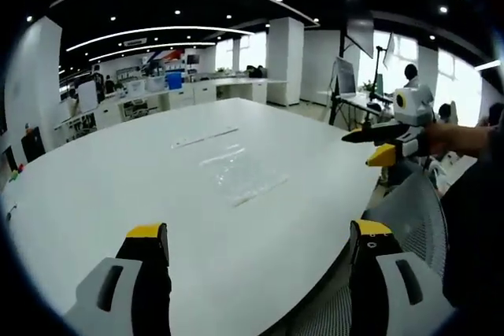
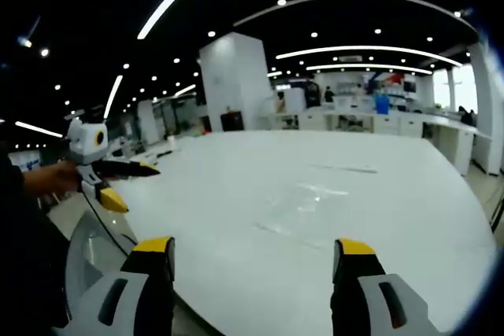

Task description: Open the resealable bag by pulling the two sides of the seal apart until the entire bag opening is separated and visibly accessible.

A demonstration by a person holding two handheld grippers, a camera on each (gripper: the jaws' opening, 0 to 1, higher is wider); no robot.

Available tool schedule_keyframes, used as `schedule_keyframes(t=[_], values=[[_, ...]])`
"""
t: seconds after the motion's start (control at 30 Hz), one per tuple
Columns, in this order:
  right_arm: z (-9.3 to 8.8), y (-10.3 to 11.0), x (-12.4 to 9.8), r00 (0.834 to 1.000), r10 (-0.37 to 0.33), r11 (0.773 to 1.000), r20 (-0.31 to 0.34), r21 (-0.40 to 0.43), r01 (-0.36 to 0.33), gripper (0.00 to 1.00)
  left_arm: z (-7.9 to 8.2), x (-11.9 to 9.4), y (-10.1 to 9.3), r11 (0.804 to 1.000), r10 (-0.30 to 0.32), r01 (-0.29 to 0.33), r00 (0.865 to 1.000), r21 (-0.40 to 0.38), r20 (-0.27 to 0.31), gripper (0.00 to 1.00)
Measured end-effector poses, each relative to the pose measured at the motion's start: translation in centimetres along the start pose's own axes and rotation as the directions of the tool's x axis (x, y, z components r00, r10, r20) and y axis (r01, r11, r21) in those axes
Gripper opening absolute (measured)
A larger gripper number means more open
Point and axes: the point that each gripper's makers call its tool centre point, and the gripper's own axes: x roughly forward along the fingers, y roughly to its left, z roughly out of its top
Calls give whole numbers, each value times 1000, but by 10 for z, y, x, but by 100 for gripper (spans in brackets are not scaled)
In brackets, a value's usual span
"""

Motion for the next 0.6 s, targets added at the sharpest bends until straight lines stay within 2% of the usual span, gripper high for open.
schedule_keyframes(t=[0.6], values=[[-1, 4, 0, 1000, 11, 1000, -20, 4, -11, 80, -3, -2, 5, 1000, 13, -13, 1000, 2, -16, 93]])
